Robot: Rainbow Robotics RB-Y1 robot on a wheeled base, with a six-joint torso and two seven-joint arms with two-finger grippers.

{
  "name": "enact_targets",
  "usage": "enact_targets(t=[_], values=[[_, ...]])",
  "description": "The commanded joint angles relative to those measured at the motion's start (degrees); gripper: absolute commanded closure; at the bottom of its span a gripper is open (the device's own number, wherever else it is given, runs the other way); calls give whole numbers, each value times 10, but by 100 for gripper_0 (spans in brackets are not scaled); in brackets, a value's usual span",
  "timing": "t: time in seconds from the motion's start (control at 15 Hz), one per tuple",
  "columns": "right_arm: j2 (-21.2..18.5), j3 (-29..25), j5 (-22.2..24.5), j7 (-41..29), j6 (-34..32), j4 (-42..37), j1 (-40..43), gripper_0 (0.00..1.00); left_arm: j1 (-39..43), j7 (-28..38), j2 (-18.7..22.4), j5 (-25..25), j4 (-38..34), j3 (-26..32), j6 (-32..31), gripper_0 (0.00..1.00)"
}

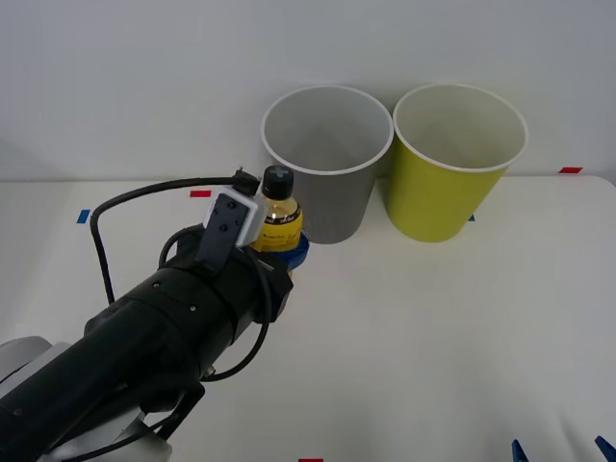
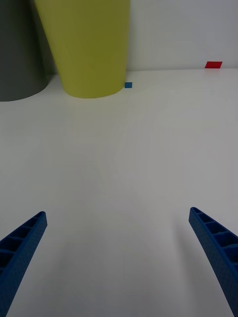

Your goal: Put cans in the gray bin and PET bottles in the light green bin.

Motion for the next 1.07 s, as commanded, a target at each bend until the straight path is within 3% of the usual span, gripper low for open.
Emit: enact_targets(t=[0.07, 0.73, 0.87, 1.07], values=[[0, 0, 0, 0, 0, 0, 0, 0, -37, -1, -15, -15, -1, 8, 51, 100], [0, 0, 0, 0, 0, 0, 0, 0, -107, -1, -23, 4, -6, 29, 49, 100], [0, 0, 0, 0, 0, 0, 0, 0, -131, -1, -49, 24, -6, 28, 55, 100], [0, 0, 0, 0, 0, 0, 0, 0, -203, -2, -65, 61, -6, 31, 135, 100]])
